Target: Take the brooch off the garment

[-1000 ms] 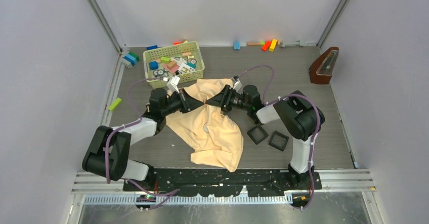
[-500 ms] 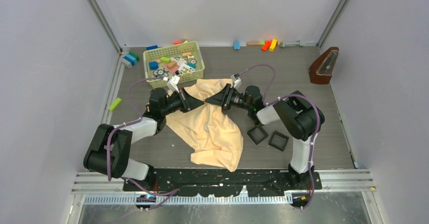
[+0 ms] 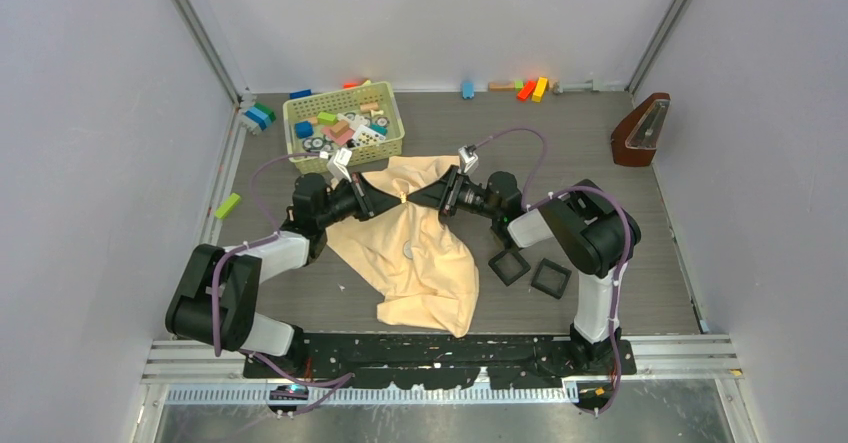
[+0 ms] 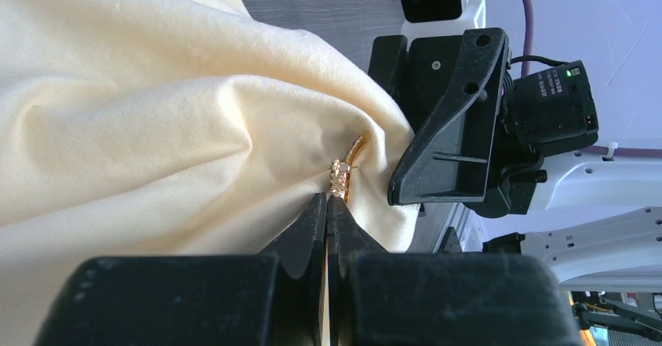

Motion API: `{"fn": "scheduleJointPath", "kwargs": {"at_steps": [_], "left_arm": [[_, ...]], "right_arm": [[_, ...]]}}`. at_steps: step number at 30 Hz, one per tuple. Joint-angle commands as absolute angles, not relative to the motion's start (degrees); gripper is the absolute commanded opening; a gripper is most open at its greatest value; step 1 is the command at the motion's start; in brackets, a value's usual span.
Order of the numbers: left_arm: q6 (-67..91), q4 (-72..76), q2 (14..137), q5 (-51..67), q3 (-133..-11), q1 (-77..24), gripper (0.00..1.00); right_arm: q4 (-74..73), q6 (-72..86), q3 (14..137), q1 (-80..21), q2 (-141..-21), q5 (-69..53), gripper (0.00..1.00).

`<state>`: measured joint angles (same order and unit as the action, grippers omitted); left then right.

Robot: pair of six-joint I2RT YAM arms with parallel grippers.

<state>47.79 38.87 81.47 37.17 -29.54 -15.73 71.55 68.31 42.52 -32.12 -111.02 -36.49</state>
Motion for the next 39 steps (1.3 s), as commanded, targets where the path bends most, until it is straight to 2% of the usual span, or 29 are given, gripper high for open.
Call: {"fn": "scheduleJointPath", "kwargs": {"at_steps": [1, 5, 12, 15, 17, 19, 21, 25, 29, 34, 39], "left_arm": [[46.44, 41.79, 80.77, 37.91, -28.94, -15.64, 0.00], [45.51, 41.76, 79.91, 37.77, -28.65, -15.74, 0.00], [44.86, 41.77, 79.82, 38.05, -28.82, -16.06, 0.00], [44.29, 41.76, 79.56, 37.93, -28.83, -16.49, 0.00], [43.89, 41.21, 79.29, 37.69, -28.89, -16.68, 0.00], [43.25, 39.82, 79.20, 37.20, -29.19, -16.85, 0.00], [42.86, 39.33, 79.16, 36.99, -29.29, -17.10, 0.00], [42.01, 38.35, 79.27, 36.57, -29.76, -17.77, 0.00], [40.87, 37.27, 78.75, 35.94, -30.04, -18.57, 0.00], [39.53, 35.30, 77.53, 34.78, -30.14, -19.11, 0.00], [39.11, 33.78, 76.99, 33.83, -30.34, -19.16, 0.00]], "right_arm": [[78.52, 68.85, 42.77, -32.24, -110.75, -36.78, 0.44], [74.77, 68.70, 43.22, -32.09, -110.54, -35.22, 0.44], [67.80, 66.91, 44.02, -32.10, -109.54, -33.30, 0.28], [67.04, 66.60, 44.15, -32.08, -109.47, -33.21, 0.28], [67.76, 67.10, 44.14, -32.08, -109.76, -33.41, 0.32], [70.07, 67.90, 43.83, -32.08, -110.08, -33.40, 0.44], [71.15, 68.68, 43.22, -32.08, -110.08, -32.84, 0.49], [69.91, 69.23, 42.72, -31.93, -109.83, -30.73, 0.49], [69.84, 69.72, 42.33, -31.91, -109.77, -29.59, 0.47], [68.27, 69.43, 42.79, -31.80, -109.92, -29.77, 0.36], [67.69, 68.63, 43.21, -31.87, -109.90, -30.59, 0.32]]}}
